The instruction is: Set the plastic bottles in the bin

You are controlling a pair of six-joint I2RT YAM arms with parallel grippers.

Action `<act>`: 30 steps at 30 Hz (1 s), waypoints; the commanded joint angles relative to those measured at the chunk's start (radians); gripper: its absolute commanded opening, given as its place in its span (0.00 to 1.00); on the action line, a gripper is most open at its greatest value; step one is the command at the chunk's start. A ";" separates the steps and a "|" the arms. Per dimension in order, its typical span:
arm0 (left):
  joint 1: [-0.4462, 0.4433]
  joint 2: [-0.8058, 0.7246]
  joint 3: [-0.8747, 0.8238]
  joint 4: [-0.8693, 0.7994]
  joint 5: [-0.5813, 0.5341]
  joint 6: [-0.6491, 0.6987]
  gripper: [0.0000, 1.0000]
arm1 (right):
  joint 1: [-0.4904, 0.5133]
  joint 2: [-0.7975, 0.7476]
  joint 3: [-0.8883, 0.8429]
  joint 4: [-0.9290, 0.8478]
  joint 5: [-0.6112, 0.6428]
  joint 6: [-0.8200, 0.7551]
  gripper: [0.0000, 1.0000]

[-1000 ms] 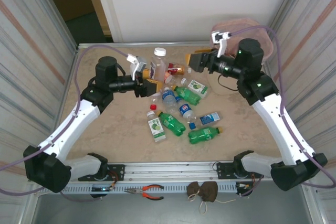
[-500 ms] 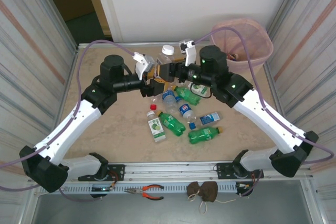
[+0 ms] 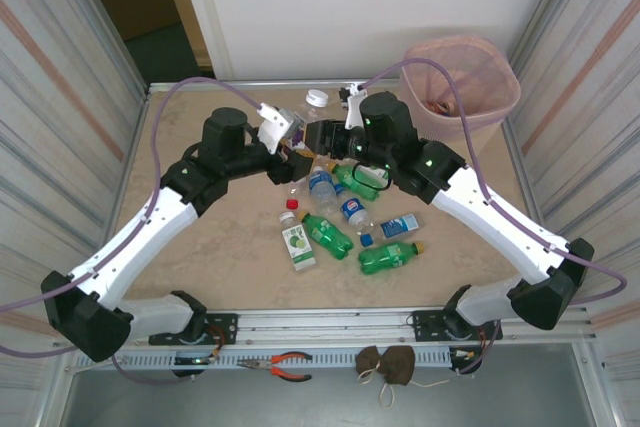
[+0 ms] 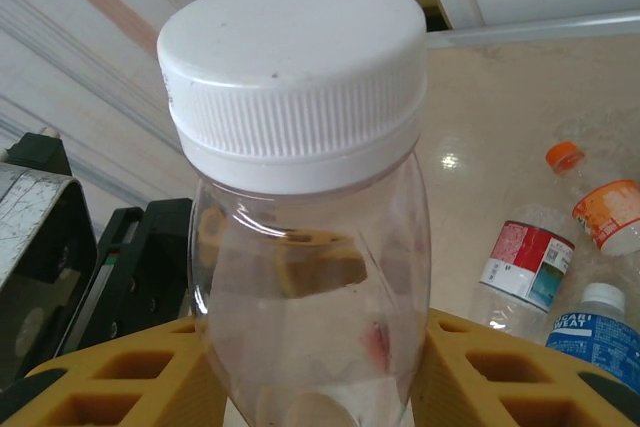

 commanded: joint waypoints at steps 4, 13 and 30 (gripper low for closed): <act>-0.008 -0.010 0.034 0.009 -0.002 0.023 0.67 | 0.001 0.010 0.036 -0.004 0.043 0.035 0.40; -0.008 -0.071 -0.009 0.071 0.033 0.005 0.82 | -0.064 -0.022 0.051 -0.034 0.074 -0.028 0.39; -0.007 -0.107 -0.023 0.066 0.038 -0.022 0.83 | -0.595 -0.040 0.224 -0.141 0.002 -0.279 0.38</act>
